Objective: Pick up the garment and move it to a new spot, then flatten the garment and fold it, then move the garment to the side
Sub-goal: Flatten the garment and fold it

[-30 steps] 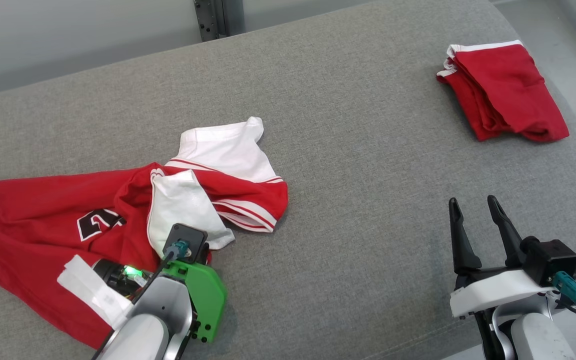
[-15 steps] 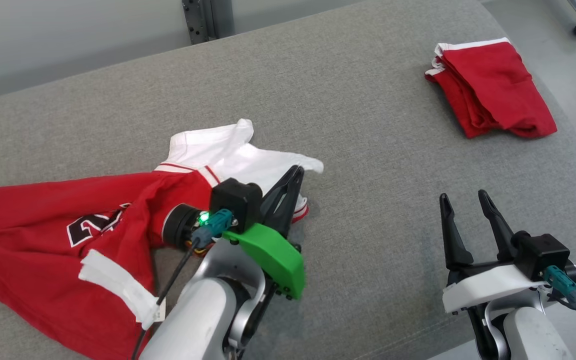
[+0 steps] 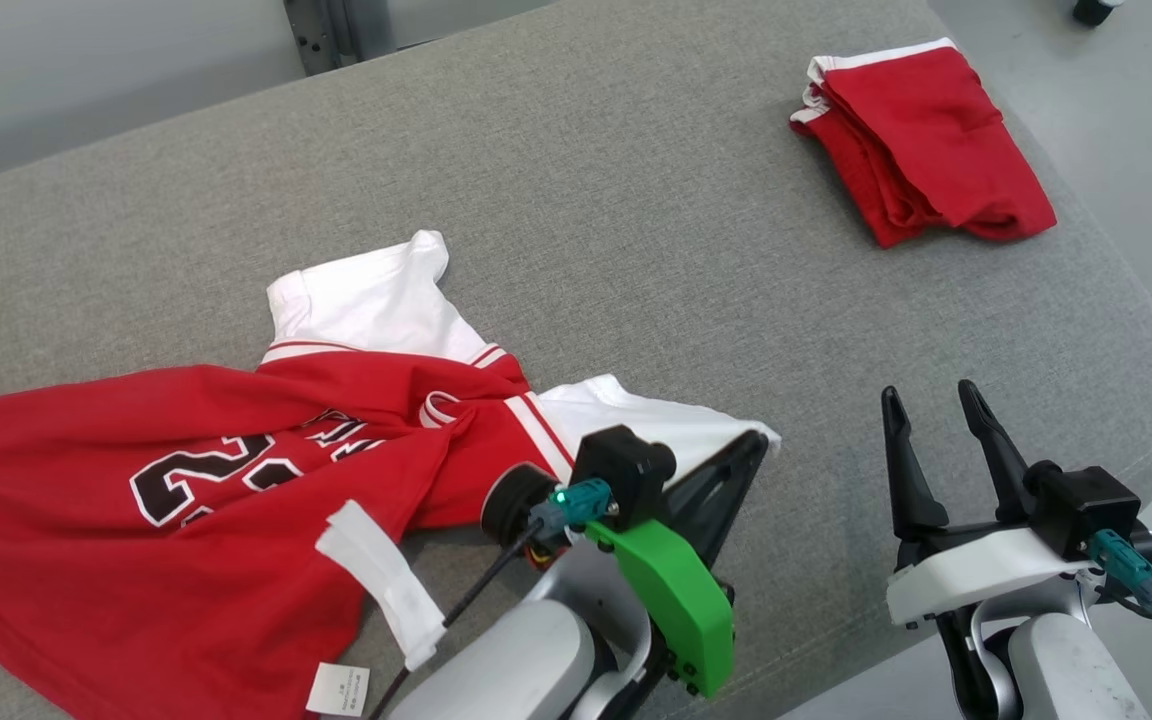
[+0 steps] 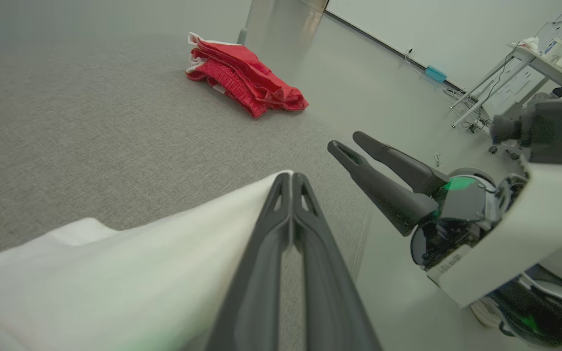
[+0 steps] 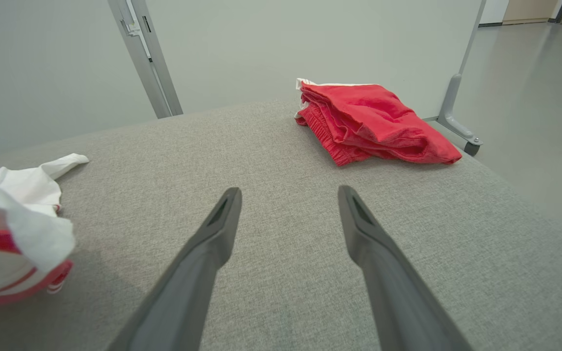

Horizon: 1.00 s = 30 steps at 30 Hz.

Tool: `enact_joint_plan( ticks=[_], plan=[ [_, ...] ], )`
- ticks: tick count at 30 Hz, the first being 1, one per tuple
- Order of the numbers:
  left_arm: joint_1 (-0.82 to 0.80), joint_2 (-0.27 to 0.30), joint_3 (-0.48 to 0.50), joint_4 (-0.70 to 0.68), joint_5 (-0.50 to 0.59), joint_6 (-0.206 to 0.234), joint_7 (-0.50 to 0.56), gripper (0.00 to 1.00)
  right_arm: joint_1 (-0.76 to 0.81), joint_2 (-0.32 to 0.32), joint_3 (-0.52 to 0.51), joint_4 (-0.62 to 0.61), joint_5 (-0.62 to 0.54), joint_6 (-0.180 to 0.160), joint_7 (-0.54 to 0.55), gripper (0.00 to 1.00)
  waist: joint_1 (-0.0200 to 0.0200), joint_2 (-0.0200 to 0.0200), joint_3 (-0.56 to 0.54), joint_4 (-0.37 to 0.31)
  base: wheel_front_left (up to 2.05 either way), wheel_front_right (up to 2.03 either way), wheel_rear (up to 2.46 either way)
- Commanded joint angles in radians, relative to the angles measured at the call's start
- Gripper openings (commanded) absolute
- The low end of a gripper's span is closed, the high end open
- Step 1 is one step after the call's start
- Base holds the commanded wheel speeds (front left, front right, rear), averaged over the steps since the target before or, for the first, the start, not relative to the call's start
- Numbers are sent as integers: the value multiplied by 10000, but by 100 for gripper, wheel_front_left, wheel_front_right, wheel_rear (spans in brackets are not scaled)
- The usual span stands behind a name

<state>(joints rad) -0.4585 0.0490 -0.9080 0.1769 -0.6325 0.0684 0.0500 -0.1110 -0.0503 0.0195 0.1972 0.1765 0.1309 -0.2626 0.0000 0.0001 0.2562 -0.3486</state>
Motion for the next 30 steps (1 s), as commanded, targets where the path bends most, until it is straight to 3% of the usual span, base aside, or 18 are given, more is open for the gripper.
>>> enact_joint_plan(
  ticks=[1,2,8,12,16,21,25,30],
  plan=[
    [147,37,-226,244,-149,-154,-56,68,35,-8,-21,-3,33,-4,-30,100,0,-1,52,17,0,0,0],
    [180,22,-450,397,-360,-343,-91,100,28,-9,-21,3,39,-4,-30,100,0,-1,74,30,0,0,0],
    [411,38,-949,581,-1567,-1064,26,100,-39,-11,-107,-14,-5,-4,-30,100,0,-1,8,281,0,0,0],
    [724,488,-316,128,-1549,-863,-924,100,161,-12,-222,-43,-217,-4,-30,100,0,-1,-303,606,0,0,0],
    [1210,1361,521,-460,-1254,-122,-1845,100,285,-16,-372,-127,-465,-4,-30,100,0,-1,-675,939,0,0,0],
    [2316,2471,1577,-1005,-936,1276,-2687,100,504,-70,-759,-292,-837,-4,-30,100,0,-1,-1284,1527,0,0,0],
    [3483,3067,2614,-1410,-675,2250,-3079,100,633,-238,-1034,-436,-937,-4,-30,100,0,-1,-1727,2022,0,0,0],
    [4801,3190,3715,-1794,-283,2774,-3151,100,842,-410,-1367,-407,-976,-4,-30,100,0,-1,-2278,2593,0,0,0]
  ],
)
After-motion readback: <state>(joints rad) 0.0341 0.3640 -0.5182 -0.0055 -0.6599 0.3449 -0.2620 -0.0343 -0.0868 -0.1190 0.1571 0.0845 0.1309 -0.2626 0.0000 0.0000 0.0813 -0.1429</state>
